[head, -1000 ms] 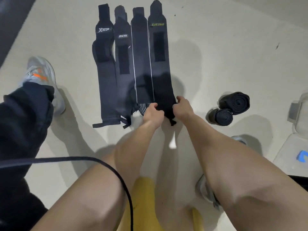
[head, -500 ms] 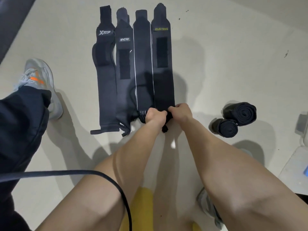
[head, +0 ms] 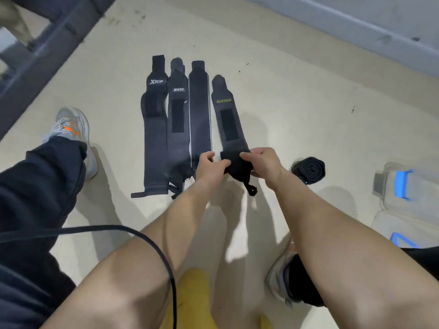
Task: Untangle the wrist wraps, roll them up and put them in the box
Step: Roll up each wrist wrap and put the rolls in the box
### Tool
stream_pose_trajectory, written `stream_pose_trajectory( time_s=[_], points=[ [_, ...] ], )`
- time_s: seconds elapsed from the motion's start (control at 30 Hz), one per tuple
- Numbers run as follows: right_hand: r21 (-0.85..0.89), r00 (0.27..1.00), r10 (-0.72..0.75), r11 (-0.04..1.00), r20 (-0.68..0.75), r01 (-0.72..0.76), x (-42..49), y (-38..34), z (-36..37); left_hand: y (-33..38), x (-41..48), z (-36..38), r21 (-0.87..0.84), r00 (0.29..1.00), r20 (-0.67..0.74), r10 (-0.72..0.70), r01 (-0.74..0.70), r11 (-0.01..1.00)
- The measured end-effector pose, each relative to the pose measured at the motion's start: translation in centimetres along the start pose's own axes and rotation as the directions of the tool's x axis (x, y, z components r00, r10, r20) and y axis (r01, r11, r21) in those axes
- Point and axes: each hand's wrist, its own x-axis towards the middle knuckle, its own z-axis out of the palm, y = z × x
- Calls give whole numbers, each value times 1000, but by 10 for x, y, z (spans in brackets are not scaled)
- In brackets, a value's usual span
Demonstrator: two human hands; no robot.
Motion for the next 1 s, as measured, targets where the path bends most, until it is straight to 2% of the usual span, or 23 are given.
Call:
stream_pose_trajectory(
  time_s=[0.13, 0.3, 0.4, 0.5, 0.57, 0.67, 0.73, 0.8, 0.9, 1.0],
  points=[
    [98, 999, 34, 995, -34, -30, -40, -41, -17, 38, -48, -22, -172, 979, 60, 197, -184, 968],
    [95, 1000, -6, 995, -21, 8, -106, -100, -50, 99, -111, -57, -291, 913, 268, 307, -227, 929],
    [111, 997, -71, 991, -15, 72, -146, -126, -71, 123, -135, -71, -294, 824, 400, 403, -301, 907],
    [163, 992, -122, 979, -4, 121, -179, -143, -91, 141, -154, -70, -203, 700, 492, 518, -486, 850],
    [225, 993, -116, 967, -12, 115, -194, -148, -101, 152, -166, -64, -147, 652, 483, 584, -597, 789],
    [386, 996, -89, 920, 28, 71, -206, -154, -113, 166, -181, -51, -92, 633, 351, 690, -710, 698],
    [455, 993, -99, 888, 58, 62, -208, -160, -122, 174, -188, -43, -122, 628, 222, 746, -741, 660],
    [456, 989, -125, 887, 80, 75, -211, -169, -131, 183, -191, -39, -174, 634, 153, 758, -738, 652],
    [433, 960, -258, 882, 110, 187, -213, -181, -146, 199, -196, -34, -261, 676, 169, 717, -671, 694],
    [243, 896, -439, 878, 65, 412, -214, -187, -157, 212, -205, -28, -308, 700, 155, 697, -637, 707]
  ],
)
